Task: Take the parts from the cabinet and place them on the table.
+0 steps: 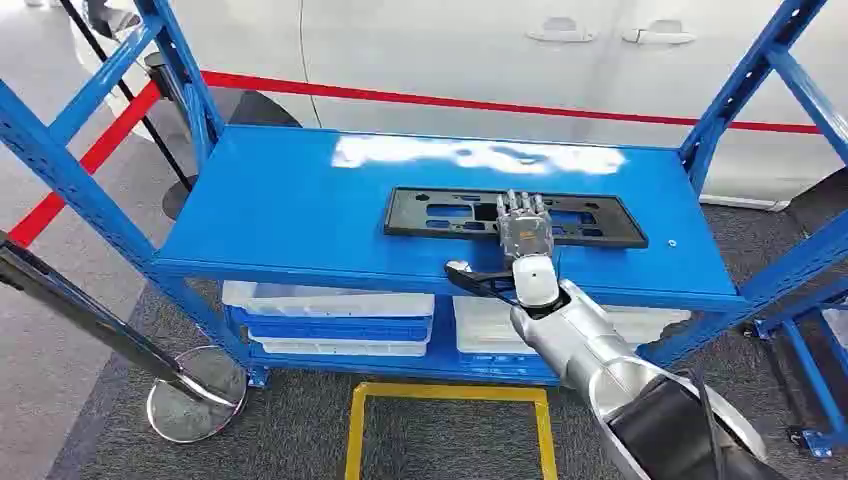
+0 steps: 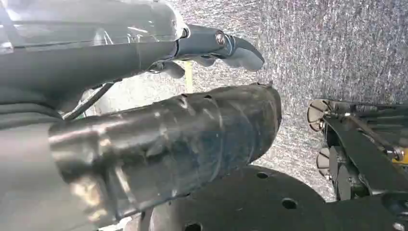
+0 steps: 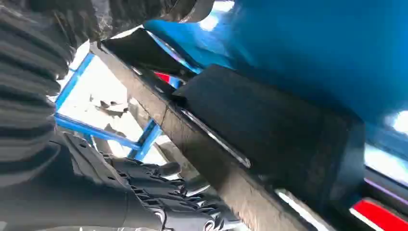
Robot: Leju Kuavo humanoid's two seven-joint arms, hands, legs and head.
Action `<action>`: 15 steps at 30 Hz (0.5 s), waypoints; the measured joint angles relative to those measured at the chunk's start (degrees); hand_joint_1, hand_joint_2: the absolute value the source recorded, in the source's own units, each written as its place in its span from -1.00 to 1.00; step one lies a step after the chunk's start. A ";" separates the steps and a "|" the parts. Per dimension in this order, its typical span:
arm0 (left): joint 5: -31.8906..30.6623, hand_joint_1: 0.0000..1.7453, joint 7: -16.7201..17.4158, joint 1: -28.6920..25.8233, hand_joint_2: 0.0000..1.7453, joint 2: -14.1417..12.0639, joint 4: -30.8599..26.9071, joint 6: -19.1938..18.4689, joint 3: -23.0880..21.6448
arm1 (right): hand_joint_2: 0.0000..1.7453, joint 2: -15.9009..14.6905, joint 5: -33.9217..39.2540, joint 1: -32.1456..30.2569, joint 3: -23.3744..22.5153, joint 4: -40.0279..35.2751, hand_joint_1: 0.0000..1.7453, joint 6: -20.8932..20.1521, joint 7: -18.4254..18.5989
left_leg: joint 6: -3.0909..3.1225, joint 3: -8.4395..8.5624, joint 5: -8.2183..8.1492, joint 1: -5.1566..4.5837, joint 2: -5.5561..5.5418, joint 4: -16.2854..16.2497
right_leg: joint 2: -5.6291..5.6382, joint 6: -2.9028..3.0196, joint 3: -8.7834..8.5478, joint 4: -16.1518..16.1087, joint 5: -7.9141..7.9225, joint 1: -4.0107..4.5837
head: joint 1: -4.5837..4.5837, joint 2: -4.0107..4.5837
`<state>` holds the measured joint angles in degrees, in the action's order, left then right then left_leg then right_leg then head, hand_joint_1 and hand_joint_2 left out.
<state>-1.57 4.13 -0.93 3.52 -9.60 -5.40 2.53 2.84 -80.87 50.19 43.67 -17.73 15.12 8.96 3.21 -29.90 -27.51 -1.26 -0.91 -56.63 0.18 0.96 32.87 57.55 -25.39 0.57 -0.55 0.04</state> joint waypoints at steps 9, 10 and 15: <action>-0.46 -1.00 -0.70 0.20 -1.00 -0.22 0.00 -0.24 -0.68 | 1.00 1.81 1.03 0.59 -0.74 1.33 1.00 -5.90 1.55 | 0.00 0.17 0.00 0.00 0.01 0.00 | 0.01 0.00 -0.16 0.00 0.00 0.01 | 0.00 0.00; -0.44 -1.00 -0.68 0.21 -1.00 -0.24 0.00 -0.24 -0.68 | 1.00 2.05 1.20 0.56 -0.94 1.38 1.00 -6.32 1.37 | 0.00 0.17 0.00 0.00 0.02 0.00 | 0.02 0.00 -0.15 0.00 0.00 0.01 | 0.02 0.00; -0.44 -1.00 -0.68 0.21 -1.00 -0.46 0.00 -0.24 -0.68 | 1.00 2.71 1.66 0.32 -1.31 1.88 1.00 -6.88 1.27 | 0.00 0.17 0.00 0.00 0.03 0.00 | 0.02 0.00 -0.15 0.00 0.01 0.00 | 0.02 0.00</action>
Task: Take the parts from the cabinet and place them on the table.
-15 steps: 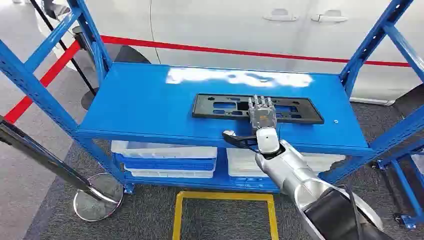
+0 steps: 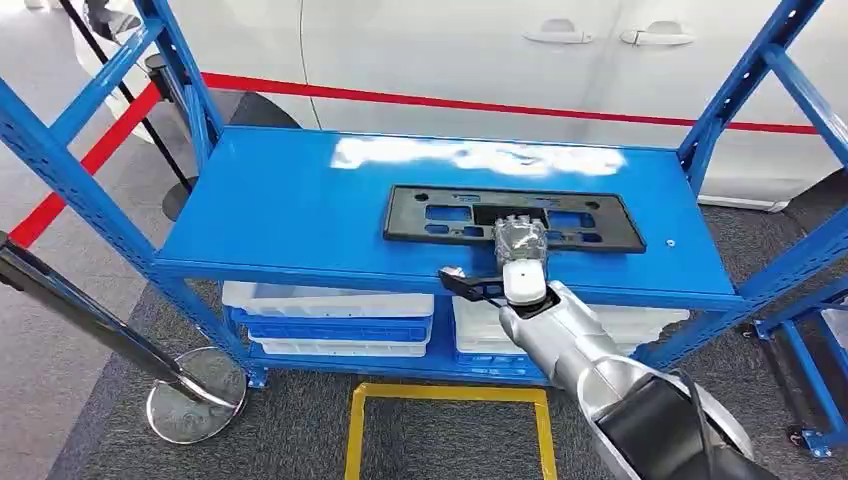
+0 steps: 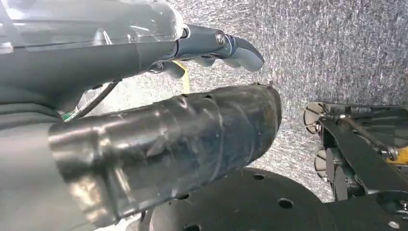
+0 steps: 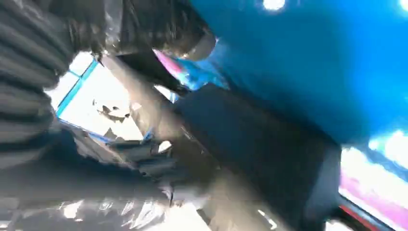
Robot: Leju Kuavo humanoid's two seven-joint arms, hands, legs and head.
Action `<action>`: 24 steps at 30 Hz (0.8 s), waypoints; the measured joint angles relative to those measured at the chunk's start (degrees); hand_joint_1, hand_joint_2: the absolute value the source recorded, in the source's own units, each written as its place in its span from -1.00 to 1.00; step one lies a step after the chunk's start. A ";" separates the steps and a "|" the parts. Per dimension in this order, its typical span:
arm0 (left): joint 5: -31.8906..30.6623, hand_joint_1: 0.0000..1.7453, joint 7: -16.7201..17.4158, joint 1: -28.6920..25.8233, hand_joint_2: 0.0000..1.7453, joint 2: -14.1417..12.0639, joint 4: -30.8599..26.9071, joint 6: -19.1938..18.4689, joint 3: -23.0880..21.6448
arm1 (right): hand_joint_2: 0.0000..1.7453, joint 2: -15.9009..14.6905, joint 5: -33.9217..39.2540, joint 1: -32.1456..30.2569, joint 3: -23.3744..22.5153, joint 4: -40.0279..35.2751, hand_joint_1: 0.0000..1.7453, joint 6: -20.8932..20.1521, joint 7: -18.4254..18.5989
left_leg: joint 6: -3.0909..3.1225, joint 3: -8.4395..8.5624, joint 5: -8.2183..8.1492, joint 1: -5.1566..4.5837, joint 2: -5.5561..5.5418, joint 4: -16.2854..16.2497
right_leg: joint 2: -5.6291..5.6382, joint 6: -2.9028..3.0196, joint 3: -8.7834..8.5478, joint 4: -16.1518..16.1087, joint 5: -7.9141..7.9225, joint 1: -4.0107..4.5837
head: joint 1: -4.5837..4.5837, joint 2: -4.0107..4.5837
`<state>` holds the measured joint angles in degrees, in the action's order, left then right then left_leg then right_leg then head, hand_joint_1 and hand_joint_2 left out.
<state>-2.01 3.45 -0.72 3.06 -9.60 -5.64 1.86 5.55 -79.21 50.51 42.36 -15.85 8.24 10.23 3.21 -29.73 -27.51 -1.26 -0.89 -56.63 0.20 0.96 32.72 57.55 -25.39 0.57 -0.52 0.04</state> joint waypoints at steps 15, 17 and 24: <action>0.15 -1.00 1.03 0.00 -1.00 -0.11 0.00 0.02 0.00 | 1.00 1.99 1.03 -0.10 -1.60 0.37 1.00 1.07 -4.11 | -0.07 0.02 -0.05 0.01 0.03 0.00 | 0.13 0.01 0.01 0.00 -0.01 0.01 | 0.00 0.00; 0.15 -1.00 1.03 -0.02 -1.00 -0.11 0.00 0.04 0.00 | 1.00 2.18 1.01 -0.11 -1.77 0.39 1.00 1.07 -4.11 | -0.07 0.03 -0.05 0.01 0.03 0.00 | 0.12 0.01 0.00 0.00 -0.01 0.01 | 0.00 0.00; 0.20 -1.00 1.03 -0.01 1.00 -0.13 0.00 0.02 0.00 | 1.00 2.27 0.96 -0.11 -1.97 0.39 1.00 1.12 -4.20 | -0.07 0.05 -0.05 0.01 0.04 0.00 | 0.13 0.01 -0.01 0.01 0.00 0.01 | 0.00 0.00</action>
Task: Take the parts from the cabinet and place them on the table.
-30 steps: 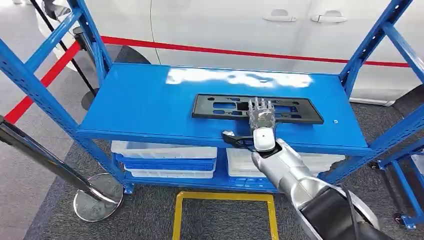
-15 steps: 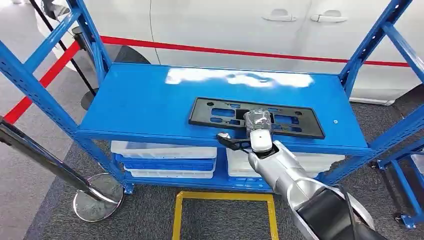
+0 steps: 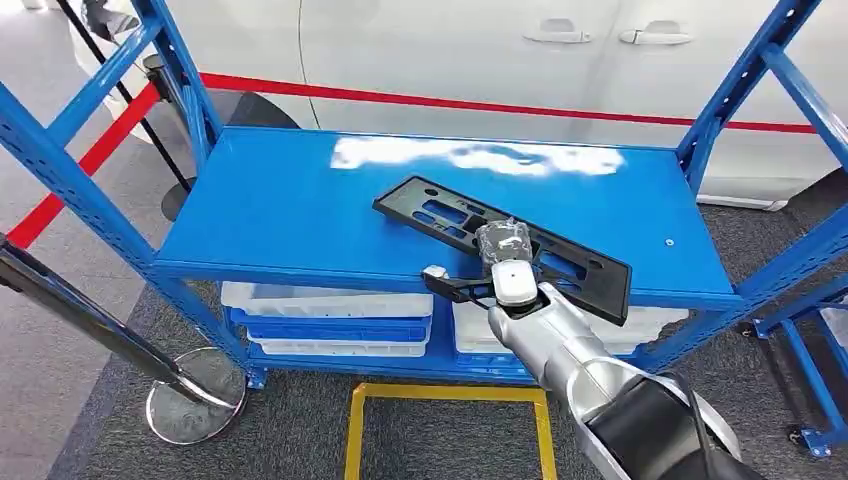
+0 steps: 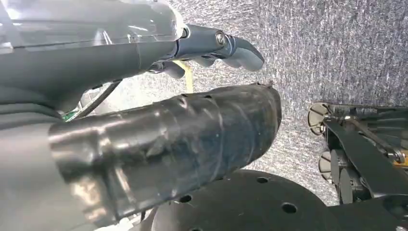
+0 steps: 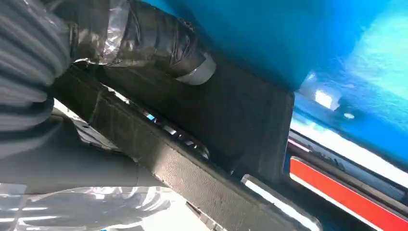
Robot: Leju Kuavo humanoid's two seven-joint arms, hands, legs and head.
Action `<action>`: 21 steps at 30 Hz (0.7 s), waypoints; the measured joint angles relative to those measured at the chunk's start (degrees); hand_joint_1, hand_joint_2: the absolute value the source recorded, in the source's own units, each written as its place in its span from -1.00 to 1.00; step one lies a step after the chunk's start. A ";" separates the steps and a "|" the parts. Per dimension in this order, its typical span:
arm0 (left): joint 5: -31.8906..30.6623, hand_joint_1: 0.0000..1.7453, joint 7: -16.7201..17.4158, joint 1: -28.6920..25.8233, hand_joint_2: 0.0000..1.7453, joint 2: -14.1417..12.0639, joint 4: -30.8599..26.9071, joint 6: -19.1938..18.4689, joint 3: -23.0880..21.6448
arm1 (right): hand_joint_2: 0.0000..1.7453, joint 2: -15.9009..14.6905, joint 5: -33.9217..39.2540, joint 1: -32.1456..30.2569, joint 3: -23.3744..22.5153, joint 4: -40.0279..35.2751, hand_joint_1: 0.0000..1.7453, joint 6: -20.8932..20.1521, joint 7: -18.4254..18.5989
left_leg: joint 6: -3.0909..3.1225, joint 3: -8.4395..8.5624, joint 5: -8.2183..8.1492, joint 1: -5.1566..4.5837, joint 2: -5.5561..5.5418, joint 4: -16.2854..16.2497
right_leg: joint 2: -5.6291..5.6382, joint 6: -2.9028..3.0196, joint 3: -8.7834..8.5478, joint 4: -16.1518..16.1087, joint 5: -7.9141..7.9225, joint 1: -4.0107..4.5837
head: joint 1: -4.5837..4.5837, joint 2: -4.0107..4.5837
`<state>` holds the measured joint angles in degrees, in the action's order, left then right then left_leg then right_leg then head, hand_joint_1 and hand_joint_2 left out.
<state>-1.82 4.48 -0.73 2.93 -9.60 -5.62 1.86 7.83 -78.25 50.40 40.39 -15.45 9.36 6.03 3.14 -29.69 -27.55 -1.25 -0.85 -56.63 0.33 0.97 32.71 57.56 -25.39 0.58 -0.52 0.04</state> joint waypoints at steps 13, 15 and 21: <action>1.82 -1.00 -1.73 -0.01 1.00 -0.02 0.00 -2.14 0.31 | 1.00 0.57 -0.31 -0.63 -0.09 0.00 1.00 3.30 -3.33 | 0.00 -0.01 0.00 0.00 0.09 0.00 | 0.06 0.00 0.02 0.00 0.00 0.00 | 0.00 0.00; 1.82 -1.00 -1.33 -0.02 1.00 -0.02 0.00 -1.94 0.39 | 1.00 0.72 -0.26 -0.86 -0.18 0.00 1.00 4.42 -4.66 | 0.00 -0.01 0.00 0.00 0.09 0.00 | 0.06 0.00 0.03 0.00 0.00 0.00 | 0.00 0.00; 1.23 -1.00 -1.40 -0.42 1.00 -0.26 0.07 1.53 1.01 | 1.00 -0.11 -1.43 -2.84 -0.50 -2.19 1.00 24.55 -10.25 | 0.00 -0.29 0.00 -0.03 0.09 -0.06 | 0.04 -0.05 0.30 0.02 0.06 -0.05 | 0.00 0.00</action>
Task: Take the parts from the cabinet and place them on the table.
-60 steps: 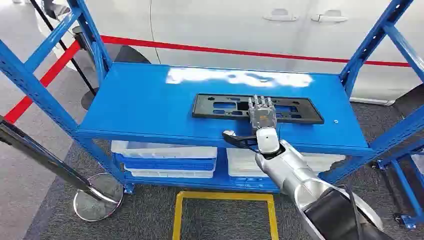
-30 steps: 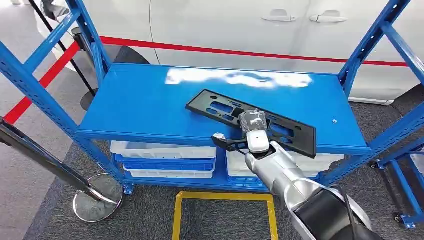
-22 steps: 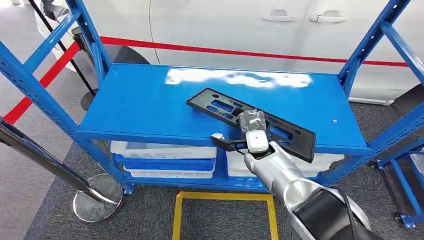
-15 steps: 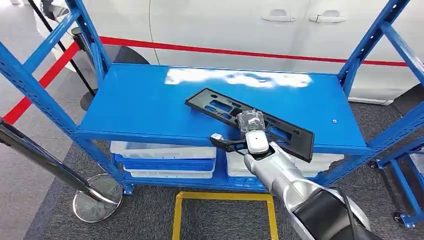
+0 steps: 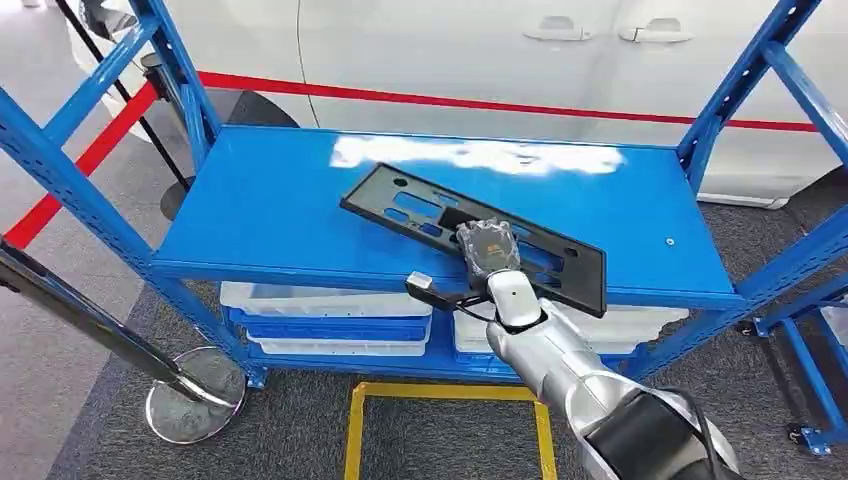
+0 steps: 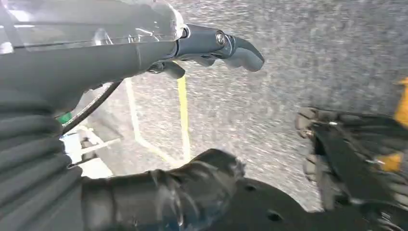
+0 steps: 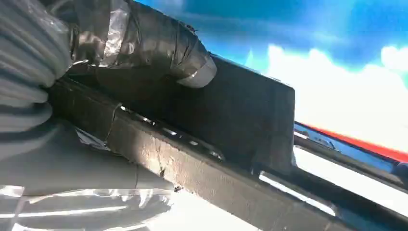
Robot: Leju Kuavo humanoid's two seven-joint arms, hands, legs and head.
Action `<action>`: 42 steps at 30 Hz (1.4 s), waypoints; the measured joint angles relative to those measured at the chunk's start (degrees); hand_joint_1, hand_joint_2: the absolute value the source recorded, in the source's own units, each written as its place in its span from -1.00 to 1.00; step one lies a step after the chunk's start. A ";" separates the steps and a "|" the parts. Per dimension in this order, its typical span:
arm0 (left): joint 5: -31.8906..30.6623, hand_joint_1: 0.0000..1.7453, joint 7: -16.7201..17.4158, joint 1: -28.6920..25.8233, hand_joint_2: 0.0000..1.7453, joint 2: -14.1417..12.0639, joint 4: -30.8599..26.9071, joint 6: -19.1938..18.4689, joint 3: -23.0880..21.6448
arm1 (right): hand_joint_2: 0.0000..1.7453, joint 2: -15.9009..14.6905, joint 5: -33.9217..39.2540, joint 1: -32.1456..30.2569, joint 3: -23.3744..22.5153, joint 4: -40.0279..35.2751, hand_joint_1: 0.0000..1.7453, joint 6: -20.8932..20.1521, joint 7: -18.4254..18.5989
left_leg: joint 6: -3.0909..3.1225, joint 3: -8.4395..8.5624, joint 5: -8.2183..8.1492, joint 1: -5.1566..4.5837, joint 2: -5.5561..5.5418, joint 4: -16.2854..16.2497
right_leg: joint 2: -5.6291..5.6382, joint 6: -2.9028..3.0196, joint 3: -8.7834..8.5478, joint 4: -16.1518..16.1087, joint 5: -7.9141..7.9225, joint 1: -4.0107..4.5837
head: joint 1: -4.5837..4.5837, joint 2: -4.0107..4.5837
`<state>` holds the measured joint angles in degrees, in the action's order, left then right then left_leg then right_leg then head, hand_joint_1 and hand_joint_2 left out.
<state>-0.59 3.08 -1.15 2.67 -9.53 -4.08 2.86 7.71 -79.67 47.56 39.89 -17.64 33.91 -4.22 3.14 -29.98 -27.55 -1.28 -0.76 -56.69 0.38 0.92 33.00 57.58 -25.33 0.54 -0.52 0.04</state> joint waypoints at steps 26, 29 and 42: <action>-0.81 -1.00 1.11 -0.45 1.00 0.15 0.11 1.57 0.26 | 1.00 -10.05 -9.35 -7.67 0.04 -37.37 1.00 5.63 2.29 | 0.30 -2.55 1.04 0.07 -0.04 -1.60 | -0.13 0.36 0.29 1.75 -0.99 0.13 | 0.09 0.00; -0.90 -1.00 1.22 -0.59 1.00 -0.10 0.15 1.37 0.24 | 1.00 -10.27 -9.35 -7.60 0.09 -37.48 1.00 5.61 2.10 | -0.65 -2.64 1.39 -0.48 -0.27 -1.31 | -0.52 0.67 0.20 0.13 -0.20 -0.48 | 0.09 0.00; -1.25 -1.00 1.20 -0.49 1.00 -0.15 0.17 1.22 0.15 | 1.00 -10.78 -9.96 -7.39 0.37 -37.85 1.00 5.41 2.69 | -3.56 0.02 -2.34 2.20 0.02 -2.33 | -1.07 -1.57 5.45 2.62 3.10 -1.67 | 0.00 0.00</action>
<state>-1.84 4.28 -1.64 2.51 -9.35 -2.86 3.02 -3.06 -89.64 40.16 40.26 -55.49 39.32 -1.53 -0.42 -29.95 -29.89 0.92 -0.73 -59.02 -0.69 -0.65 38.45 60.21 -22.23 -1.13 -0.52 0.04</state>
